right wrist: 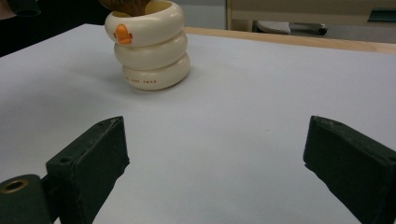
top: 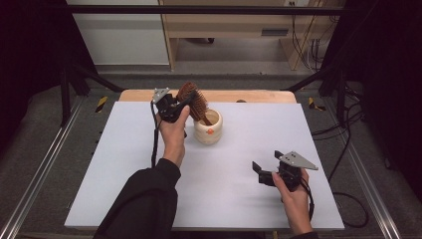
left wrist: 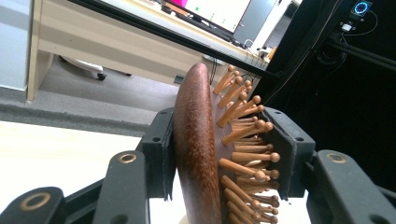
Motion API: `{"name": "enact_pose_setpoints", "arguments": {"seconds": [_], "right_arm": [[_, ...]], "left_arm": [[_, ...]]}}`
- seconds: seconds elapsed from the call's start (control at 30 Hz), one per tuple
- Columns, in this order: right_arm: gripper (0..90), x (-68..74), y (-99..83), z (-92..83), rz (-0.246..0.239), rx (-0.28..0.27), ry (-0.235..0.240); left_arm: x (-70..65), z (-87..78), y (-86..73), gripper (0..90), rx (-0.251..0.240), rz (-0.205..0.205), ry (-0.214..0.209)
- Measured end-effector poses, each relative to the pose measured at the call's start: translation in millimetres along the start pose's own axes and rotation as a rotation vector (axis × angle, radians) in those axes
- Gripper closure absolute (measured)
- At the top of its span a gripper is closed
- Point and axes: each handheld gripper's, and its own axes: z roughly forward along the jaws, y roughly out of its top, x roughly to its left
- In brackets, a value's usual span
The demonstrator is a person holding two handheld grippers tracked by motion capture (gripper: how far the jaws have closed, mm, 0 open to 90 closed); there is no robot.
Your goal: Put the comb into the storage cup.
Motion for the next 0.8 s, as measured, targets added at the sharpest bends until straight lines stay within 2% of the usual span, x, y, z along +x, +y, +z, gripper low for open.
{"name": "enact_pose_setpoints", "arguments": {"seconds": [0.8], "right_arm": [[6.7,0.3,-0.4,0.5,0.0,0.004,0.0]], "left_arm": [[1.5,1.3,-2.1,47.6,0.01,-0.026,0.005]]}}
